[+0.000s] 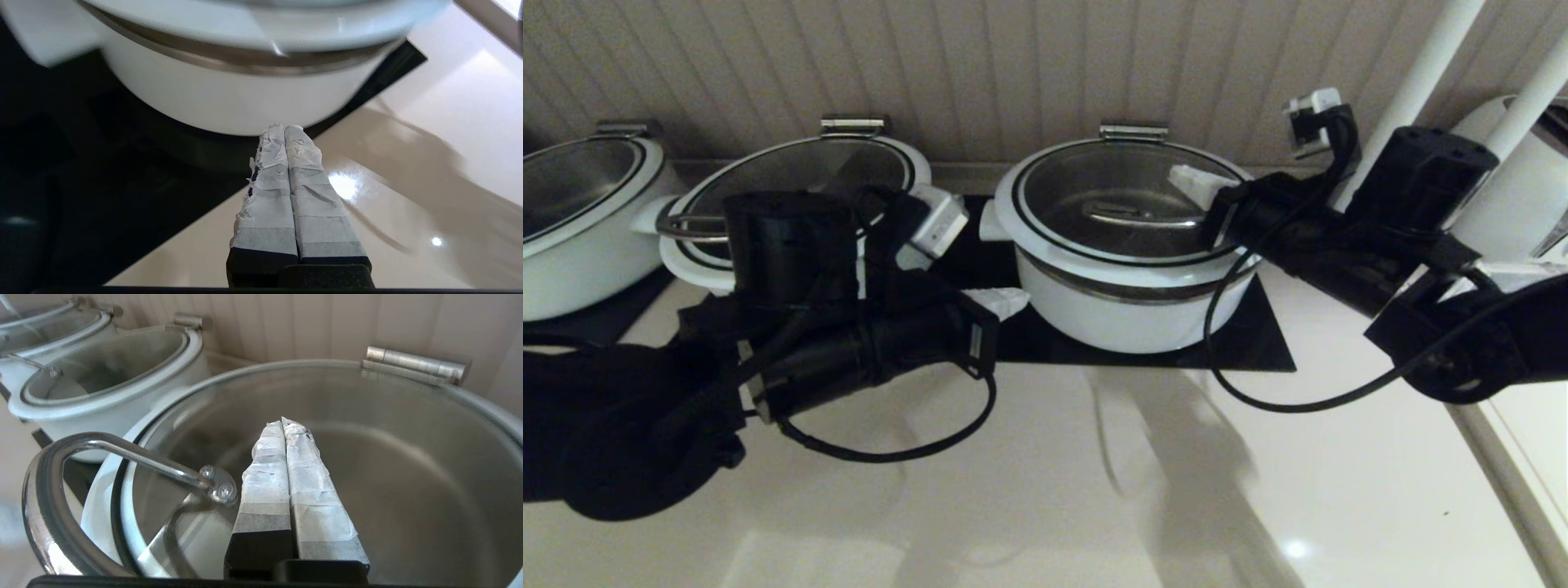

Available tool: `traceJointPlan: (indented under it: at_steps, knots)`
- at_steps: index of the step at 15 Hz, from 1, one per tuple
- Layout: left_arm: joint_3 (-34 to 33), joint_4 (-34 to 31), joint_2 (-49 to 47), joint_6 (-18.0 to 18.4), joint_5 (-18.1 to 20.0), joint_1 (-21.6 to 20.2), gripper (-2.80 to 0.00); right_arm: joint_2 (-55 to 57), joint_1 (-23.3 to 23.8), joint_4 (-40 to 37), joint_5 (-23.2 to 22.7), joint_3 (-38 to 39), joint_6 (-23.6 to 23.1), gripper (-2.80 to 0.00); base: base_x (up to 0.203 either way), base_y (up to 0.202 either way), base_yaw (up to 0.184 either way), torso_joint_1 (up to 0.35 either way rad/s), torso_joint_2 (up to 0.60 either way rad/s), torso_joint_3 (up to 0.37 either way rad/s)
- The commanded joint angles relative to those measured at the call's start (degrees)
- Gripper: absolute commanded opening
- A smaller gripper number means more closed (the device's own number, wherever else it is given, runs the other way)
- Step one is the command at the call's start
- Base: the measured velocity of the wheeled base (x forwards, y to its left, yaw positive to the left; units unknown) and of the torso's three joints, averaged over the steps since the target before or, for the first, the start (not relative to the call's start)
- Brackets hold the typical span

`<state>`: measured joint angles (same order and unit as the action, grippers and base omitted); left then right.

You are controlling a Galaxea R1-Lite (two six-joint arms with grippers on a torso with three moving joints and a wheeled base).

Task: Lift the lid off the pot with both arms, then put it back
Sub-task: Hold the pot lid with the left arm

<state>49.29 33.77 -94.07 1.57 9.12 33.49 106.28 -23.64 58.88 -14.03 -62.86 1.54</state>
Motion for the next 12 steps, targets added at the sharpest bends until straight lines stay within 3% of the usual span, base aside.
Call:
traceJointPlan:
  at_steps: [1, 9, 12]
  knots:
    - [0.11, 0.26, -1.96, 0.06, -0.02, 0.51, -2.80, 0.06, -0.01, -0.12, -0.03, -1.74, 0.03, -2.80, 0.000, 0.000, 0.000, 0.000, 0.00, 0.000]
    - [3.81, 11.34, -9.75, 0.02, -5.10, 0.50, -2.80, -0.19, 0.08, -0.35, 0.05, -2.45, 0.05, -2.80, 0.000, 0.000, 0.000, 0.000, 0.00, 0.000]
    - [6.39, 11.77, -10.68, 0.02, -5.63, 0.53, -2.80, -0.37, 0.53, -0.35, 0.23, -2.45, -0.03, -2.80, 0.000, 0.000, 0.000, 0.000, 0.00, 0.000]
